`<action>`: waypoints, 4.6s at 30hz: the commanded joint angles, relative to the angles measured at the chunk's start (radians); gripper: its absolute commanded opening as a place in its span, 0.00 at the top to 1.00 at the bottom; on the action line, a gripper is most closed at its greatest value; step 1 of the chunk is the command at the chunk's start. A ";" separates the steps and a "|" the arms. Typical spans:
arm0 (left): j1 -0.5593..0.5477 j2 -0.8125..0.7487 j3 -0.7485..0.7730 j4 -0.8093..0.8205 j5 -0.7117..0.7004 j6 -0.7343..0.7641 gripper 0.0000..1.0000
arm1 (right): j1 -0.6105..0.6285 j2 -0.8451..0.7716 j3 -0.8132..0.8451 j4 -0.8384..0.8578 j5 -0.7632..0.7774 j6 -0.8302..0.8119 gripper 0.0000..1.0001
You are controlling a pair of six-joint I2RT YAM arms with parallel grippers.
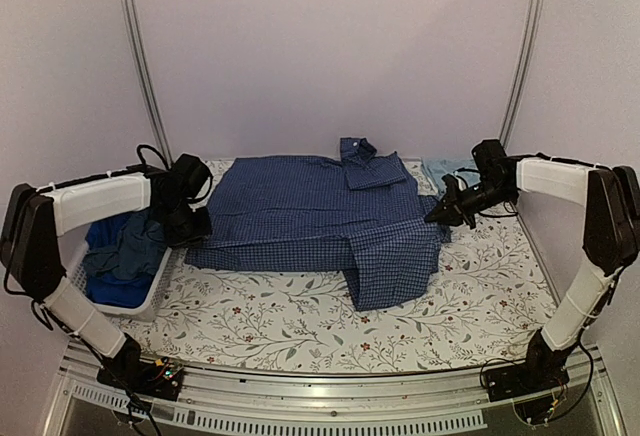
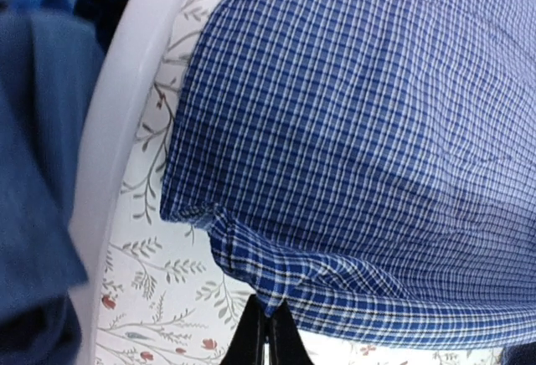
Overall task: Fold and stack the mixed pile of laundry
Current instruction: Fold the flattened shirt at the center of the board.
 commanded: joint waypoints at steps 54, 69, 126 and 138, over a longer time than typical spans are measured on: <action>-0.020 0.429 0.187 0.265 0.079 0.183 0.39 | -0.007 0.501 0.203 0.013 0.159 -0.162 1.00; -0.130 0.256 -0.094 0.289 0.177 0.096 0.45 | 0.046 0.195 -0.158 0.032 0.091 -0.121 1.00; -0.847 0.716 0.305 0.759 0.296 0.974 0.39 | -0.017 -0.481 -0.277 -0.128 0.221 0.045 0.29; -0.766 0.363 0.305 0.789 0.684 0.821 1.00 | -0.030 -0.451 -0.139 -0.141 0.225 -0.031 0.28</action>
